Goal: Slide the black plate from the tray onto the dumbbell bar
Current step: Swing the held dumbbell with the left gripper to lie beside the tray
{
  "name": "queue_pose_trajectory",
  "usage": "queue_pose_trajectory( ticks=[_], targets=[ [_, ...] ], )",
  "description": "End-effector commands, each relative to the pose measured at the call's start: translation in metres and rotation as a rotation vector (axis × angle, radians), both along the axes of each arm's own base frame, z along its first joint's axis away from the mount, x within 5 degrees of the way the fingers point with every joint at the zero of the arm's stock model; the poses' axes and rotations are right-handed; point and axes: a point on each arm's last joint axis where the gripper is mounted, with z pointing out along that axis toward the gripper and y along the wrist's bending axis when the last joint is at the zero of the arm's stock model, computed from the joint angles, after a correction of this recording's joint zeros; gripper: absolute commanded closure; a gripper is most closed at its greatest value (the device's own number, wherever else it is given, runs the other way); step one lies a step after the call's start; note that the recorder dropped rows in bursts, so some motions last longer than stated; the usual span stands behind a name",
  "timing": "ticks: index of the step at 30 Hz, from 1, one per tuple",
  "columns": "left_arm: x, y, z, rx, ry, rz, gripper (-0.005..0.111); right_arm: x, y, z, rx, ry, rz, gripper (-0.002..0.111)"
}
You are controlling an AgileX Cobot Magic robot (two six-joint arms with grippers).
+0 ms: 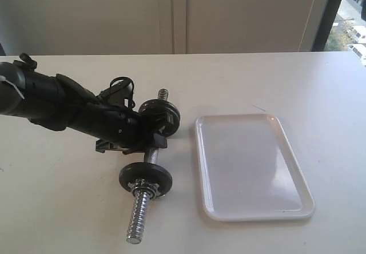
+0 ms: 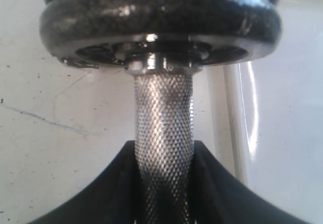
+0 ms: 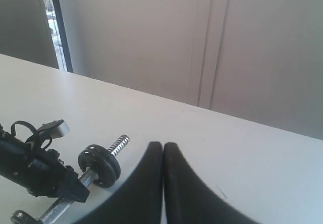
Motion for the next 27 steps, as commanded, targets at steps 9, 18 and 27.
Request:
queue_pose_trajectory(
  ticks=[9,18,27],
  targets=[
    [0.0005,-0.0079,0.0293,-0.109,-0.016,0.018,0.036,-0.0007,-0.0003,0.0005,0.006,-0.007,-0.004,0.108],
    [-0.0003,-0.0084,0.0293,-0.112,-0.011,0.008,0.029,-0.0008,-0.0003,0.0005,0.008,-0.007,-0.004,0.108],
    [-0.0017,-0.0072,0.0277,-0.077,-0.027,-0.037,0.029,-0.0008,-0.0003,0.0005,0.008,-0.007,-0.004,0.108]
  ],
)
